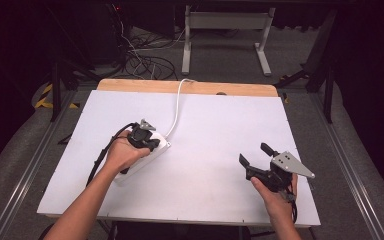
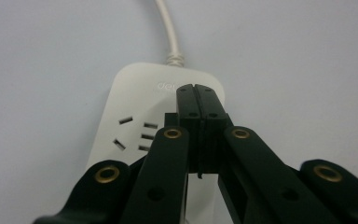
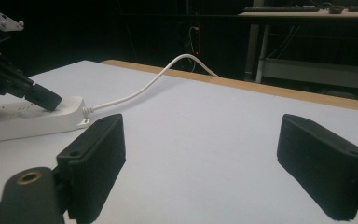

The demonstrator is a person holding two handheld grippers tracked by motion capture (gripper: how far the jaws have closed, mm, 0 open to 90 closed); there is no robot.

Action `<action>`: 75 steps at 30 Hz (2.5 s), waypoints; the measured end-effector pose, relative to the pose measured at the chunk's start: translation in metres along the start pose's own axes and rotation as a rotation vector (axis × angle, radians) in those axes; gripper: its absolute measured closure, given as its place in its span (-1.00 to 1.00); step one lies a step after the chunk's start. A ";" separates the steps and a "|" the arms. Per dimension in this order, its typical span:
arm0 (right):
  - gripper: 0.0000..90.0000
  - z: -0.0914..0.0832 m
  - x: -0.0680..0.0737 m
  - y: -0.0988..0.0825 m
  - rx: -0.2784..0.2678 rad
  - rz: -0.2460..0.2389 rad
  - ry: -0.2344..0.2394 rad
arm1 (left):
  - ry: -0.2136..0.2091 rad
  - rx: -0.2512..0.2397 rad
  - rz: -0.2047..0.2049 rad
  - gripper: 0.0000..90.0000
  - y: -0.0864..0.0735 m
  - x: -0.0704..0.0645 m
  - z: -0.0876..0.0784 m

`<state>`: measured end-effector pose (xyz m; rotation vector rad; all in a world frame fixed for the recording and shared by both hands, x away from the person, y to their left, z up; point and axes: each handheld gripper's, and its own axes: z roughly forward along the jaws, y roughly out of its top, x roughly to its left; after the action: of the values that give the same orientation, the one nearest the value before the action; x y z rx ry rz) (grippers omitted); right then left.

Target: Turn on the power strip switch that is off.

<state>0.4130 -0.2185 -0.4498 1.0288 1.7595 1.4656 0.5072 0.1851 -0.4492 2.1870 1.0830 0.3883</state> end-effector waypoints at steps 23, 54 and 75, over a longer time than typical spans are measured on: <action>-0.64 0.001 0.003 0.001 -0.001 -0.014 0.008 | 0.346 -0.813 -0.180 1.00 -0.099 -0.005 -0.119; -0.64 0.004 0.003 0.000 0.006 -0.010 0.014 | 0.356 -0.862 -0.047 -0.41 -0.102 0.016 -0.094; -0.64 0.003 0.002 0.001 0.004 -0.016 0.014 | 0.438 -0.876 0.025 -0.79 -0.103 0.017 -0.086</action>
<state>0.4146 -0.2150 -0.4496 1.0070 1.7775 1.4636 0.4123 0.2806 -0.4554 1.3538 0.8554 1.1458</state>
